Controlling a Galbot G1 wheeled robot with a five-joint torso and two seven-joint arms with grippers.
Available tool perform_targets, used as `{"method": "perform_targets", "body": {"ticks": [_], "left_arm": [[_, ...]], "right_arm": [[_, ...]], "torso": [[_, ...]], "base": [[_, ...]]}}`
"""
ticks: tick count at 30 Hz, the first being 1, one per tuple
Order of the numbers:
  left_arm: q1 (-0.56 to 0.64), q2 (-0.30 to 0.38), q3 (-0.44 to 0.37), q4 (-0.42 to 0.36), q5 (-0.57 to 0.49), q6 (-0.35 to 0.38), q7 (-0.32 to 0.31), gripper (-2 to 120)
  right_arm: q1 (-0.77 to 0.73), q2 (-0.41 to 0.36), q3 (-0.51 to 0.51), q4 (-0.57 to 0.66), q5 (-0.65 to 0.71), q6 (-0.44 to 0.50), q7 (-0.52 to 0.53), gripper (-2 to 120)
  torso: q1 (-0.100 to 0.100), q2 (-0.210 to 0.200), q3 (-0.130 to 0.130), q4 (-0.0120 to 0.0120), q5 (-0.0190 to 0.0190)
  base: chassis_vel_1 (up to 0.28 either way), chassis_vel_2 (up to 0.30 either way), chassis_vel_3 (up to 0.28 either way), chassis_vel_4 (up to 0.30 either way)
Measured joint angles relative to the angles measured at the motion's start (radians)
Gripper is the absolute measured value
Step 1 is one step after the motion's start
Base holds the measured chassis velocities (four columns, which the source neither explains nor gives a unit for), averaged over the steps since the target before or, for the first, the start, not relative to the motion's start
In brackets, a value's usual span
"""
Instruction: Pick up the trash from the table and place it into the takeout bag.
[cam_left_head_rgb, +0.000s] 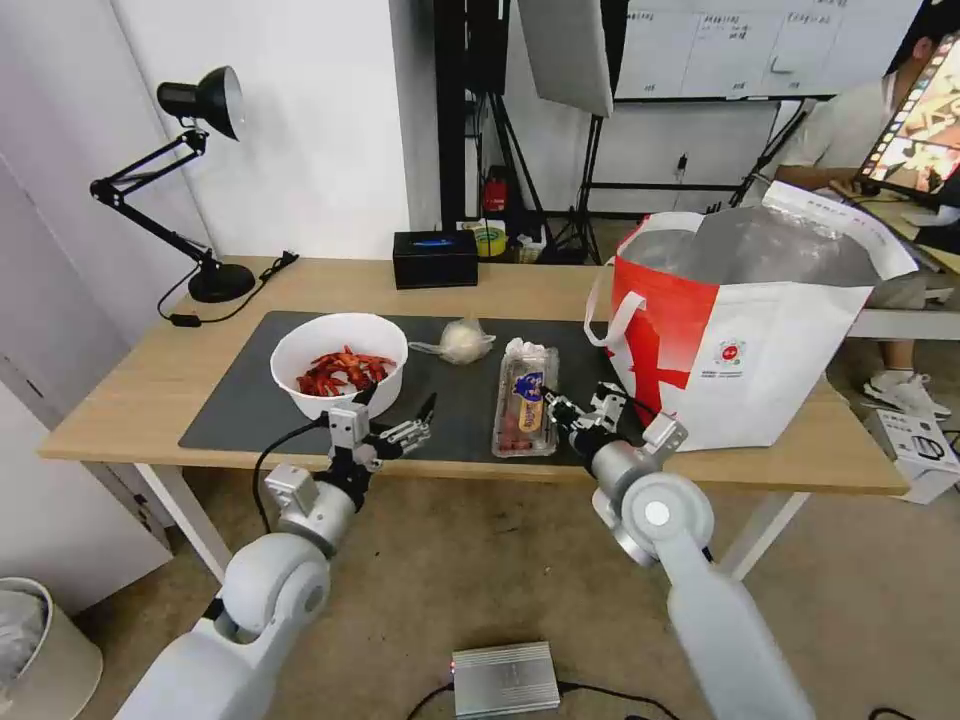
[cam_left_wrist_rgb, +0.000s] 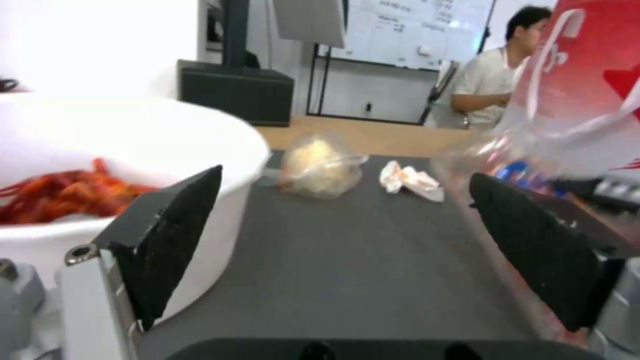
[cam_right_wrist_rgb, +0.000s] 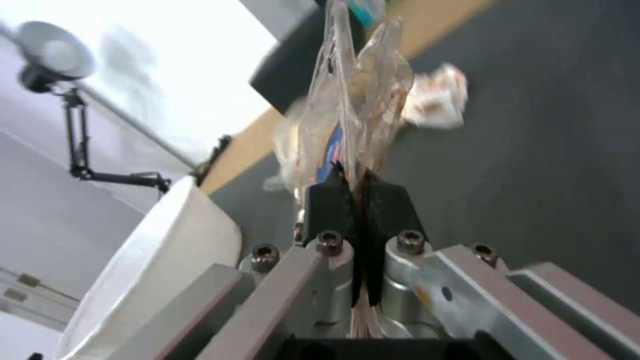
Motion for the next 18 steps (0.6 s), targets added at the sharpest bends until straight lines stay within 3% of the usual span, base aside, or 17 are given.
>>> {"method": "perform_targets", "body": {"ticks": [11,18], "left_arm": [[0.061,-0.009,-0.052,-0.026,0.014,-0.003,0.005,100],[0.131,-0.034,-0.101,-0.039,0.048,-0.028,0.025,100]], "right_arm": [[-0.061,-0.058,0.02,0.082,-0.087,0.075,-0.121,0],[-0.144,-0.119,0.083,0.183,-0.155,0.165,-0.248,0]], "torso": [[0.0,0.0,0.0,0.0,0.0],[0.0,0.0,0.0,-0.0001,0.0002]], "base": [[0.0,0.0,0.0,0.0],[0.0,0.0,0.0,0.0]]}}
